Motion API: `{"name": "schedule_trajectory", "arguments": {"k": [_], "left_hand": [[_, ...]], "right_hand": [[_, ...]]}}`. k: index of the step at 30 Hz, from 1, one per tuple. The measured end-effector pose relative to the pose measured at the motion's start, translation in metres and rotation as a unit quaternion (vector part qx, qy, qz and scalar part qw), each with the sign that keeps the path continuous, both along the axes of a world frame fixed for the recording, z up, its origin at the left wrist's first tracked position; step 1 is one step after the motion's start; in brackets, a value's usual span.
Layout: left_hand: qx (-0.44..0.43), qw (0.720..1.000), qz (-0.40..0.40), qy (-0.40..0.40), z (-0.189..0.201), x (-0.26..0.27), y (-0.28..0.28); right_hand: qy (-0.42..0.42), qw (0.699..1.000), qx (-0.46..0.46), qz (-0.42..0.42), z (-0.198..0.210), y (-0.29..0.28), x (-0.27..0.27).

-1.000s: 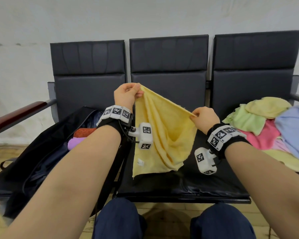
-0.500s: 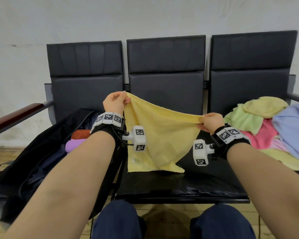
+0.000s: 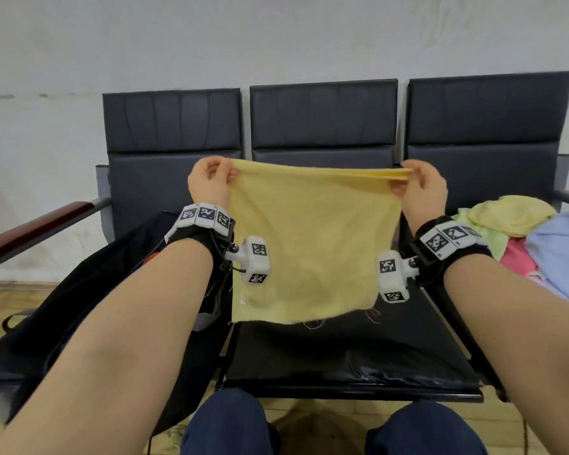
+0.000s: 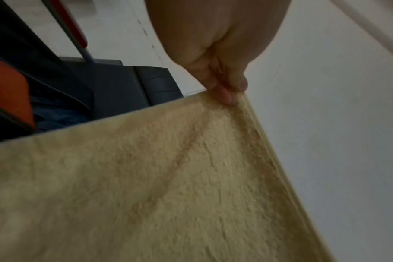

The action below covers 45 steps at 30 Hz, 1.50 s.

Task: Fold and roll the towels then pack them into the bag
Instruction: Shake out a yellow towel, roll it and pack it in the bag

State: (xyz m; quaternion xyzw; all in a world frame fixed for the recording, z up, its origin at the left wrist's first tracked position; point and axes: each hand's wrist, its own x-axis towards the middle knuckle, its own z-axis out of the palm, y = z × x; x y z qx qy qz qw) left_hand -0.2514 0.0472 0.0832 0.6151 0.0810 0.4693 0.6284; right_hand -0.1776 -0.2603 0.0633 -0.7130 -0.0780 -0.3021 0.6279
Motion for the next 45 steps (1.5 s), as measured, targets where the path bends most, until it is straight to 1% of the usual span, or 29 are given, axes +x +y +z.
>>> {"name": "schedule_trajectory", "arguments": {"k": [3, 5, 7, 10, 12, 15, 16, 20, 22, 25, 26, 27, 29, 30, 35, 37, 39, 40, 42, 45], "left_hand": [[-0.036, 0.997, 0.025, -0.063, 0.027, -0.001, -0.002], [-0.041, 0.996, 0.025, -0.075, 0.035, -0.002, -0.002], [-0.021, 0.998, 0.024, -0.055, 0.035, -0.003, -0.002], [0.017, 0.999, 0.034, -0.015, 0.032, -0.007, -0.003], [0.025, 0.998, 0.055, 0.012, 0.031, -0.01, -0.002], [0.031, 0.994, 0.079, 0.068, 0.037, -0.02, -0.003], [0.027, 0.994, 0.075, 0.069, 0.041, -0.023, -0.005], [0.015, 0.997, 0.068, 0.031, 0.056, -0.035, -0.009], [0.021, 0.997, 0.06, 0.035, 0.063, -0.041, -0.011], [0.041, 0.998, 0.04, 0.037, 0.075, -0.049, -0.013], [0.045, 0.997, 0.04, 0.04, 0.077, -0.05, -0.014], [0.046, 0.997, 0.046, 0.047, 0.077, -0.05, -0.016], [0.05, 0.994, 0.059, 0.08, 0.071, -0.049, -0.015], [0.061, 0.991, 0.065, 0.104, 0.066, -0.048, -0.014], [0.12, 0.966, 0.093, 0.209, 0.054, -0.048, -0.017], [0.136, 0.954, 0.094, 0.25, 0.057, -0.048, -0.02], [0.156, 0.949, 0.083, 0.263, 0.063, -0.048, -0.027], [0.169, 0.949, 0.07, 0.257, 0.067, -0.048, -0.033], [0.182, 0.954, 0.036, 0.236, 0.072, -0.045, -0.048], [0.159, 0.971, -0.039, 0.174, 0.078, -0.043, -0.074]], "right_hand": [[-0.057, 0.998, -0.022, -0.019, 0.028, 0.007, -0.006], [-0.066, 0.996, -0.035, -0.037, 0.038, 0.006, -0.009], [-0.051, 0.995, -0.064, -0.059, 0.038, -0.002, -0.007], [-0.027, 0.995, -0.084, -0.055, 0.033, -0.01, -0.008], [-0.01, 0.997, -0.069, -0.041, 0.032, -0.011, -0.011], [0.02, 1.0, -0.018, -0.006, 0.035, -0.013, -0.021], [0.024, 1.0, -0.004, -0.001, 0.036, -0.014, -0.022], [0.034, 0.999, 0.03, 0.016, 0.052, -0.021, -0.034], [0.007, 0.999, 0.035, 0.004, 0.063, -0.023, -0.041], [-0.056, 0.995, 0.054, -0.06, 0.075, -0.022, -0.047], [-0.055, 0.994, 0.044, -0.079, 0.076, -0.021, -0.047], [-0.038, 0.995, 0.009, -0.089, 0.076, -0.019, -0.047], [0.034, 0.992, -0.083, -0.091, 0.069, -0.018, -0.046], [0.064, 0.988, -0.104, -0.094, 0.066, -0.018, -0.046], [0.151, 0.981, -0.073, -0.095, 0.063, -0.021, -0.052], [0.171, 0.979, -0.068, -0.084, 0.069, -0.017, -0.06], [0.178, 0.98, -0.055, -0.064, 0.073, -0.011, -0.061], [0.182, 0.981, -0.046, -0.041, 0.074, -0.007, -0.06], [0.193, 0.981, 0.0, 0.036, 0.076, 0.003, -0.059], [0.203, 0.967, 0.029, 0.152, 0.084, 0.026, -0.082]]}}
